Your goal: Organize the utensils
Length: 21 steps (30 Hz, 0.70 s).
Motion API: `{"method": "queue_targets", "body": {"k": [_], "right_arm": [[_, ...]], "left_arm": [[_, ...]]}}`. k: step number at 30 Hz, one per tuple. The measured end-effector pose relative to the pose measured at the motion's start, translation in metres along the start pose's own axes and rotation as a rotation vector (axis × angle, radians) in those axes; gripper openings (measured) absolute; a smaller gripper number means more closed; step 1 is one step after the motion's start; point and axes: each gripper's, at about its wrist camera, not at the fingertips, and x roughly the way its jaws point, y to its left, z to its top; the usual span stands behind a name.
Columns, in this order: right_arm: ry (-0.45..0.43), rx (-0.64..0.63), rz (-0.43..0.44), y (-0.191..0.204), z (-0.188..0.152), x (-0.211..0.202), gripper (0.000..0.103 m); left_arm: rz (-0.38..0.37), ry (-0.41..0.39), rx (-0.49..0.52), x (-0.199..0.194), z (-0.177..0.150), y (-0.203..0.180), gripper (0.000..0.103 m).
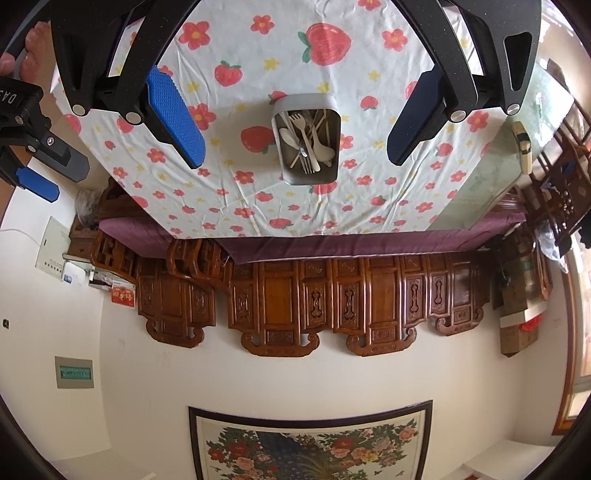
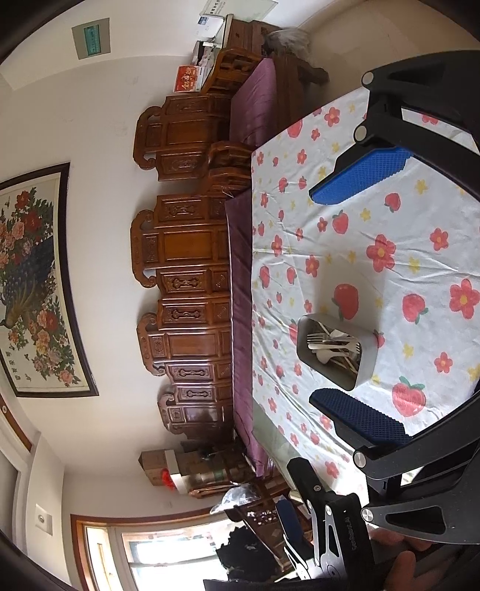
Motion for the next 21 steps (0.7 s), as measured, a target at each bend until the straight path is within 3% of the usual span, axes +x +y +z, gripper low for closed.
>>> {"method": "queue_targets", "body": {"k": [21], "right_arm": [[-0.001,-0.001,-0.003,0.0014,-0.0008,0.0006,0.100]], "left_arm": [[0.015,-0.011,0.002,-0.0030,0.0015,0.0033,0.095]]}}
